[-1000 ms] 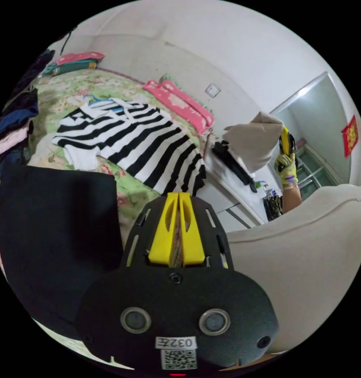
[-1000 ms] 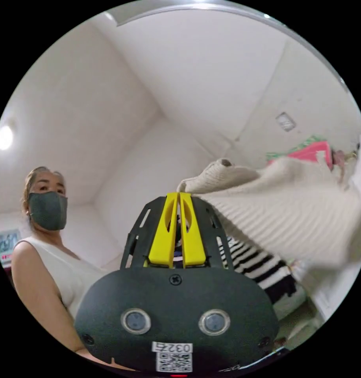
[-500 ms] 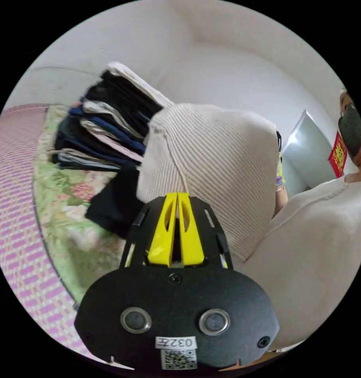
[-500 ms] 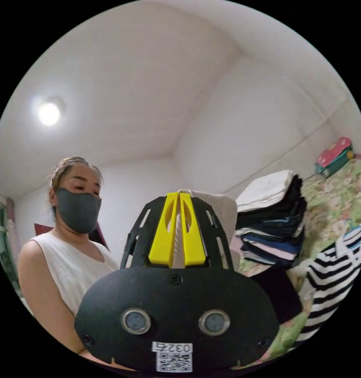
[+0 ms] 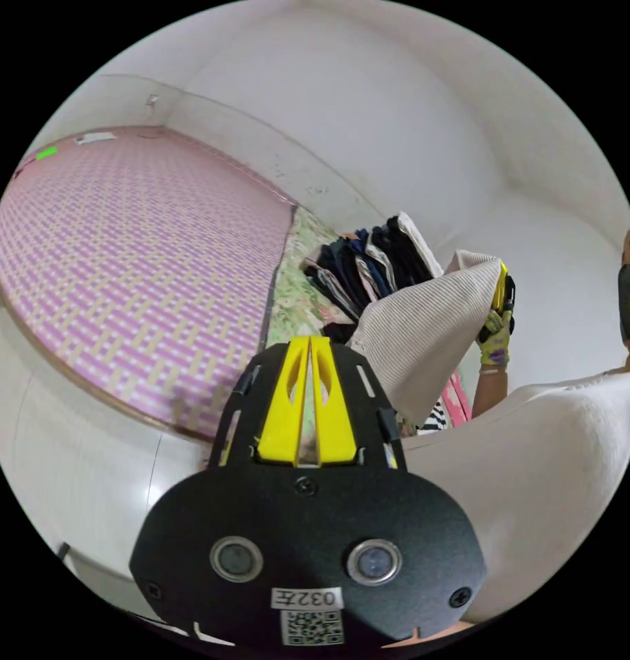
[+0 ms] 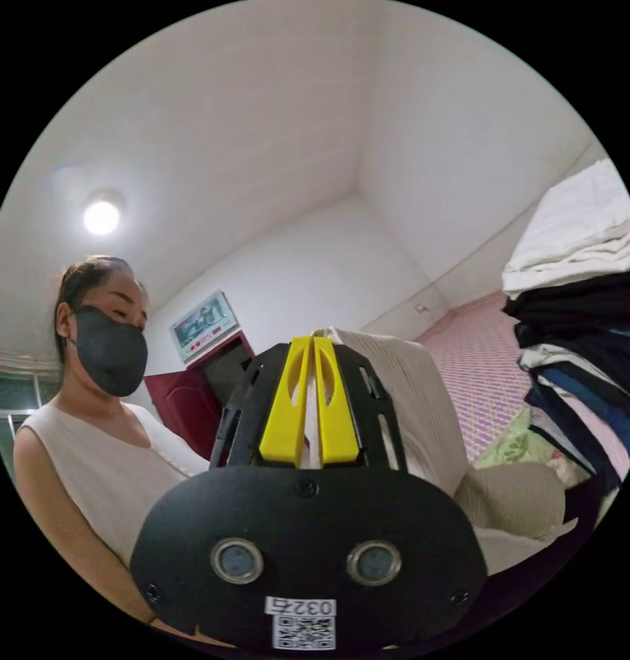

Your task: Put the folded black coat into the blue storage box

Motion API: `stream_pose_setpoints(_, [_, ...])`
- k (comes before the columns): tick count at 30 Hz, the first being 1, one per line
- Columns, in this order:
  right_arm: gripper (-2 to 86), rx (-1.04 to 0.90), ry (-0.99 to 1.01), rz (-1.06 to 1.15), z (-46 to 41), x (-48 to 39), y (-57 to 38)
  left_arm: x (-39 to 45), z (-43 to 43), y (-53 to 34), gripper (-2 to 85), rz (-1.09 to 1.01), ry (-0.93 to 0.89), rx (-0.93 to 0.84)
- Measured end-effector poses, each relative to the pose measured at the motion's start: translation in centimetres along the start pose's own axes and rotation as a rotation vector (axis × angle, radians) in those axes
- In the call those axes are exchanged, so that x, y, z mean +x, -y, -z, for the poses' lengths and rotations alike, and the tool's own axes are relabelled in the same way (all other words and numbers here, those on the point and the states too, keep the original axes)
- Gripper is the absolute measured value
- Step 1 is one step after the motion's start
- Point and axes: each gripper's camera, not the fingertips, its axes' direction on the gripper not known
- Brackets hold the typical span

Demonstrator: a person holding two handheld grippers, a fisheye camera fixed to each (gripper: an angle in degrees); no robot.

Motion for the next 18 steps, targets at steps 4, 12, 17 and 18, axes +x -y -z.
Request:
stream_pose_setpoints(4, [-1.0,0.02,0.204,0.084,0.1,-1.5,-1.0,0.8,1.5,-6.0,-0.9,0.041,0.037,0.062])
stream_pose_setpoints(12, [-1.0,-0.24,-0.166,0.436,-8.2,-11.5,-4.6,-4.2,5.0,-18.6,-0.9,0.108,0.074,0.207])
stream_pose_setpoints(17, [-1.0,-0.173,-0.193,0.331,-12.1,-11.0,-6.9,-9.4,9.4,-23.9,-0.9,0.108,0.091,0.246])
stream_pose_setpoints(18, [-1.0,-0.169,-0.202,0.325,-13.4,-11.1,-7.5,-10.4,10.9,-25.3,-0.9,0.108,0.115,0.25])
